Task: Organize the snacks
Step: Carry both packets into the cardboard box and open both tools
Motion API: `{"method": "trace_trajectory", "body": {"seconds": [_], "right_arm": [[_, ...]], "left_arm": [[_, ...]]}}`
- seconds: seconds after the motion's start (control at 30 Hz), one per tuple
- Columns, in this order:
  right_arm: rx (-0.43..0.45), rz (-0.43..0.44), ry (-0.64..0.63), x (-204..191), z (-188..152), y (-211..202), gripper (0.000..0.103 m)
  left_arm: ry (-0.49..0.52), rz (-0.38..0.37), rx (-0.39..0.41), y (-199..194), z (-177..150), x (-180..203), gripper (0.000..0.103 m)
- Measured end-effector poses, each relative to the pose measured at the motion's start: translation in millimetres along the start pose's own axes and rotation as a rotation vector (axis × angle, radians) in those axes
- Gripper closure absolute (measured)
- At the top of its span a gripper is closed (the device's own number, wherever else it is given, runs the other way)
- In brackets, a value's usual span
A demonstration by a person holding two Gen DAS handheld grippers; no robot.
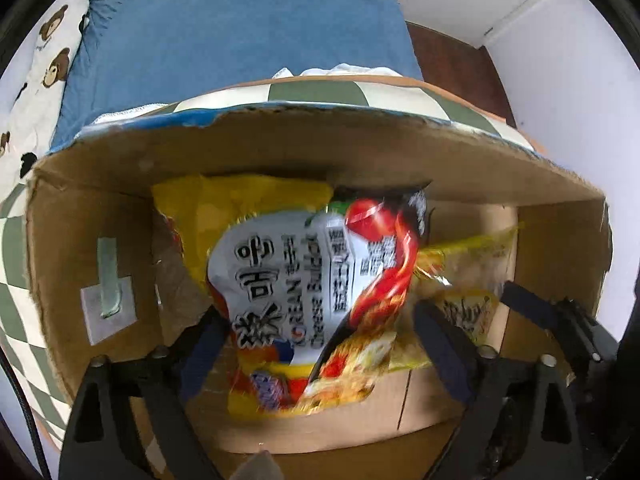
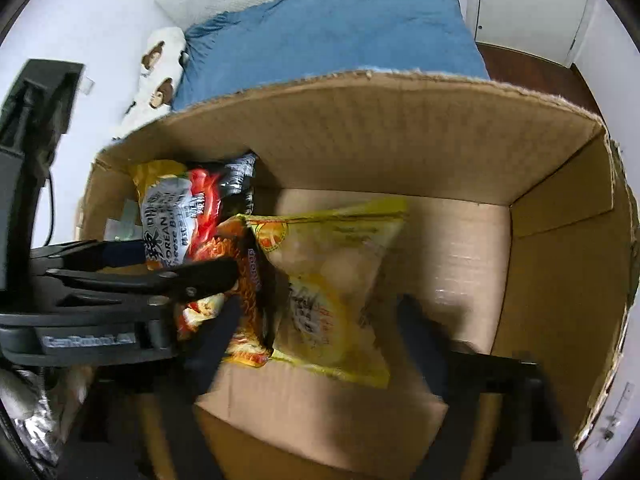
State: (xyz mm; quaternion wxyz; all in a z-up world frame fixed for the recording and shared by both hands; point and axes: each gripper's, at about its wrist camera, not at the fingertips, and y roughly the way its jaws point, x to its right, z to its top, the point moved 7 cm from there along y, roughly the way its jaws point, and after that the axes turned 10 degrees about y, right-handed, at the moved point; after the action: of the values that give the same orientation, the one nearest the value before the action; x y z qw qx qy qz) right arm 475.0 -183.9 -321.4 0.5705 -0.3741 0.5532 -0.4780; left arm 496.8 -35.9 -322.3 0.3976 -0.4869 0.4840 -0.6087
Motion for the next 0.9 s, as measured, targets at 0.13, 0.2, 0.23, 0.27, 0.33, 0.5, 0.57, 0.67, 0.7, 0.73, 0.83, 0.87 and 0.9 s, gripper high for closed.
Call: {"method": "trace_trajectory", "body": {"seconds": [0.13,0.2,0.23,0.27,0.33,0.5,0.57,0.67,0.7,0.73,0.83,0.87,0.9], "right_arm": [[0.007,-0.025,0.018,10.6,-2.7,-3.7,0.012],[0.018,-0.044,0.016,15.2,-4.5,-8.7,0.01],[0.024,-0.047,0.018,17.7,-5.0,-11.1,0.01],[0.028,-0.042,0.019,19.3,-10.5,-16.8,0.01],[0.041,-0.044,0.021,23.0,-13.8,-24.5,0.01],[0.105,-0.073,0.011,4.1,-23.9,-47.3,0.01],[0.137,-0.085,0.01,3.8,-30.0,-58.0,0.01],[0.181,-0.096,0.02,-5.2,-37.4,-68.3,0.01],[0.189,-0.094,0.023,-6.6,-39.2,-70.9,0.01],[0.2,-0.091,0.027,-7.0,-42.7,-75.9,0.01],[0.244,-0.089,0.034,-9.8,-54.2,-91.9,0.01],[0.261,-0.09,0.036,-12.1,-58.9,-97.5,0.01],[0.272,-0.094,0.033,-13.8,-63.1,-102.6,0.01]], "left_arm": [[0.009,0.021,0.033,-3.8,1.2,0.1,0.008],[0.025,0.039,0.068,-9.0,1.6,1.7,0.008],[0.026,0.055,0.084,-12.7,0.3,2.1,0.008],[0.024,0.061,0.097,-15.8,-0.8,2.6,0.008],[0.023,0.069,0.135,-25.0,-4.5,4.4,0.008],[0.042,0.13,0.228,-53.1,-17.5,8.3,0.008],[0.041,0.152,0.26,-63.6,-23.9,8.8,0.008],[0.044,0.182,0.301,-78.6,-35.3,10.3,0.008],[0.046,0.189,0.311,-82.0,-38.9,10.6,0.008],[0.047,0.194,0.321,-85.9,-42.6,11.6,0.008],[0.043,0.197,0.351,-96.8,-57.3,14.1,0.008],[0.039,0.2,0.362,-100.1,-62.8,15.2,0.008],[0.037,0.201,0.372,-103.0,-66.6,15.5,0.008]]}}
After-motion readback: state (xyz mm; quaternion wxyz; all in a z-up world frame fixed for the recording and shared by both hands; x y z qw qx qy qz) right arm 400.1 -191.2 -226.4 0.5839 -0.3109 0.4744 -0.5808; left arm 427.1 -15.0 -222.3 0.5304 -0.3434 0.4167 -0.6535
